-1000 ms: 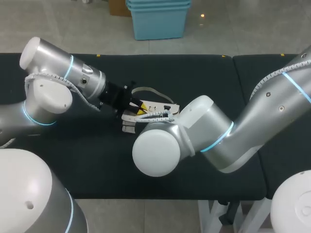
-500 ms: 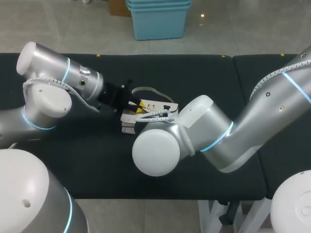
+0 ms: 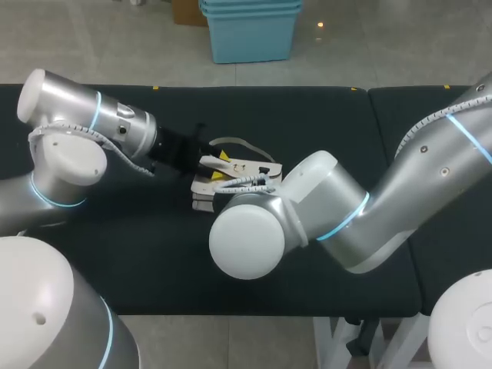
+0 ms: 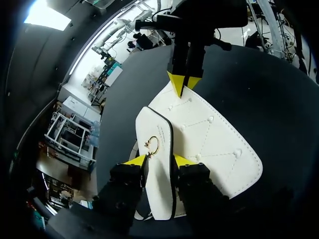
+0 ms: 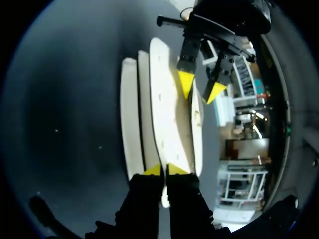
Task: Pick up the bag, open it, inspect its contents, close it, and place it on the opposite side
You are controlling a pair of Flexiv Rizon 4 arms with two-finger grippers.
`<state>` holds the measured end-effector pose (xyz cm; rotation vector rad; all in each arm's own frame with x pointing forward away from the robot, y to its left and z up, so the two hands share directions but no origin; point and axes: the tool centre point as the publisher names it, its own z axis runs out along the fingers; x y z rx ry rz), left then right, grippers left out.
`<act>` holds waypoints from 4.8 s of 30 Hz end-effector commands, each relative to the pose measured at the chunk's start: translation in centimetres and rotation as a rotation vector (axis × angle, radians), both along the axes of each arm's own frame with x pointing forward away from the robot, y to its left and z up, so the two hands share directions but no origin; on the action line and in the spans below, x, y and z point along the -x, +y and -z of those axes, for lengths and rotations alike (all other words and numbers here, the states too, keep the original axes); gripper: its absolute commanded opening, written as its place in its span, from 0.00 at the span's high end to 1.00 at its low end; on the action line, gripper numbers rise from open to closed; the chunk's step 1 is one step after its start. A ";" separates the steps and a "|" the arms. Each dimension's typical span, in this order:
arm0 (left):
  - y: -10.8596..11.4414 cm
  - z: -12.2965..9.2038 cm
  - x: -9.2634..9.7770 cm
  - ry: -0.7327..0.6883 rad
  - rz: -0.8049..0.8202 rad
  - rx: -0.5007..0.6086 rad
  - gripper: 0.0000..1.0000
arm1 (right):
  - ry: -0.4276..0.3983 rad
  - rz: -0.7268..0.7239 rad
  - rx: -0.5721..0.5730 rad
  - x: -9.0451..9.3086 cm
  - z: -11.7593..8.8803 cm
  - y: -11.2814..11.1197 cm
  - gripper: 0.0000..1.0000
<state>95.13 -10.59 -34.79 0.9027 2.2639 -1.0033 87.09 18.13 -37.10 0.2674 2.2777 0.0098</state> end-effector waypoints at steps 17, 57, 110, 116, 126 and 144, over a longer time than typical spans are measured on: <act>-0.1 1.8 1.1 0.035 -0.008 -0.008 1.00 | -0.002 0.000 -0.001 0.0 0.2 0.0 1.00; 2.6 -4.4 0.9 0.121 -0.008 0.269 0.13 | -0.002 0.000 -0.001 0.0 0.2 0.0 1.00; 6.4 -7.5 2.6 0.818 -0.487 -0.180 0.00 | 0.713 0.164 -0.242 -1.8 -9.4 -5.3 0.00; 6.4 -7.5 2.6 0.818 -0.487 -0.180 0.00 | 0.713 0.164 -0.242 -1.8 -9.4 -5.3 0.00; 4.8 -9.0 1.5 1.281 -1.047 -0.074 0.00 | 0.811 0.538 -0.501 -3.1 -11.6 -5.4 0.00; 5.8 -7.4 5.2 1.878 -1.277 0.259 0.00 | 0.991 1.019 -1.215 -0.8 -10.1 -7.0 0.00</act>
